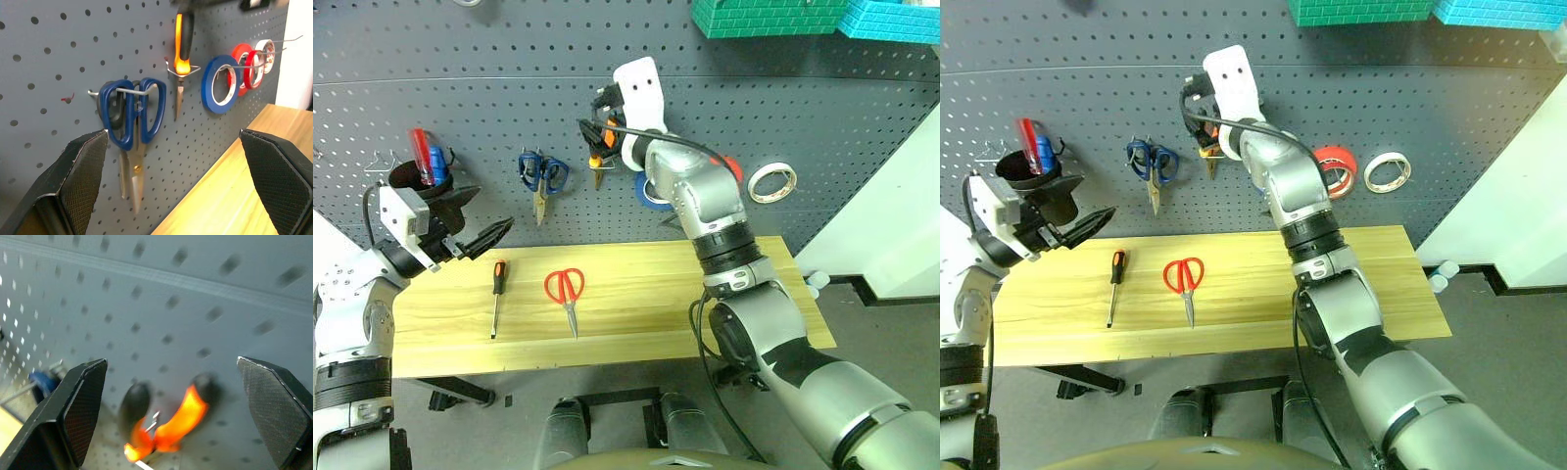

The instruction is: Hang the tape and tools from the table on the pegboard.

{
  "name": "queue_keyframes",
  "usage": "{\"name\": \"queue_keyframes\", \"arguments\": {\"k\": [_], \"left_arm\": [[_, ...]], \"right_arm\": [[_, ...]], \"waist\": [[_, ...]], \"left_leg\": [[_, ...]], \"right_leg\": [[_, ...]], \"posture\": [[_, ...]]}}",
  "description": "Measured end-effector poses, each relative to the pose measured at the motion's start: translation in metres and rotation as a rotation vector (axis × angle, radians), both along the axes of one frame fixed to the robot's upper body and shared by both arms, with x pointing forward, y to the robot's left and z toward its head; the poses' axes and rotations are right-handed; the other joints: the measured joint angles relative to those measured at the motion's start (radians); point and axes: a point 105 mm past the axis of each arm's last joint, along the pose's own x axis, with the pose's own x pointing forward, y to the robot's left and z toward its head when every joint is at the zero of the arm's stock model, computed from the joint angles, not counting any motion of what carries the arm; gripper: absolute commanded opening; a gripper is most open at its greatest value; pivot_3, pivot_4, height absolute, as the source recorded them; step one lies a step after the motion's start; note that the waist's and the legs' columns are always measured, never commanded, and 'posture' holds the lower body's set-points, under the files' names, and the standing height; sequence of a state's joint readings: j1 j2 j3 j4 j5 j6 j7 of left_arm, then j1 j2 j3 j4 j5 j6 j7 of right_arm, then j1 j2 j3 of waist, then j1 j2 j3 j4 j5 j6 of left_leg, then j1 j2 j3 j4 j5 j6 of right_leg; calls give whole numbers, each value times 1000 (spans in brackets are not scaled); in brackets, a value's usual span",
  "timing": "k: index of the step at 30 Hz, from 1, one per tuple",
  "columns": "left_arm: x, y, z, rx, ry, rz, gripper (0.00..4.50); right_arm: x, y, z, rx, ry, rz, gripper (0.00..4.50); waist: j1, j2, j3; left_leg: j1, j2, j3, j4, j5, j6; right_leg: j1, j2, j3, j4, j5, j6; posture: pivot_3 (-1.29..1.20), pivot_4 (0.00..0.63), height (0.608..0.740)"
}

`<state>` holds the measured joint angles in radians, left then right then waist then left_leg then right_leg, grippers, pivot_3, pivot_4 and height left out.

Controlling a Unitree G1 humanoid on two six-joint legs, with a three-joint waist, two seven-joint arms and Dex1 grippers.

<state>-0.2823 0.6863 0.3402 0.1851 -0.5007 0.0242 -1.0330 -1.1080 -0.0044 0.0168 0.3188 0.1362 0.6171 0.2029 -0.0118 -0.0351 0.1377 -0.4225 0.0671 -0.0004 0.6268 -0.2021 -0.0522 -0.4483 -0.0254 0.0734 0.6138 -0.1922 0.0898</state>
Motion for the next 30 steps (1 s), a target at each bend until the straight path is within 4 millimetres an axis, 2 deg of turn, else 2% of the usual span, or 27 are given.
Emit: {"name": "queue_keyframes", "arguments": {"k": [7,11,16,18,22,28,30], "left_arm": [[-2,0,-3,4,3,5,4500],[-10,4,-13,10,28,32,4500],[-22,9,-21,18,53,79,4500],[-27,10,-26,6,56,113,4500],[-34,20,-53,10,123,248,4500],[-36,23,-68,-35,173,388,4500],[-38,23,-79,-51,207,434,4500]], "right_arm": [[-35,-14,22,48,-12,193,4477],[-57,-32,20,0,-12,314,4477],[-84,-41,-3,-68,32,476,4477],[-96,-42,-23,-117,69,540,4477],[-107,-44,-75,-204,233,612,4477],[-108,-40,-91,-242,295,634,4477],[-107,-43,-99,-249,326,630,4477]], "waist": [[0,0,0],[1,0,0],[2,0,0],[4,0,0],[3,3,2],[19,5,4],[26,6,5]], "left_leg": [[-1,0,0,0,0,0],[0,0,1,0,0,0],[0,0,1,0,0,0],[1,0,1,-1,0,0],[2,0,1,0,0,0],[1,0,1,-1,-2,-3],[1,0,1,-2,-2,-3]], "right_leg": [[0,0,0,0,0,0],[0,0,0,-1,0,0],[0,-1,0,-1,0,0],[1,-1,0,-3,-1,0],[1,-2,1,-3,-1,0],[1,-2,1,-6,-1,0],[1,-2,1,-9,-1,0]], "posture": [[159,58,740],[175,66,740],[197,83,740],[205,91,740],[217,109,740],[233,139,740],[236,147,740]]}}
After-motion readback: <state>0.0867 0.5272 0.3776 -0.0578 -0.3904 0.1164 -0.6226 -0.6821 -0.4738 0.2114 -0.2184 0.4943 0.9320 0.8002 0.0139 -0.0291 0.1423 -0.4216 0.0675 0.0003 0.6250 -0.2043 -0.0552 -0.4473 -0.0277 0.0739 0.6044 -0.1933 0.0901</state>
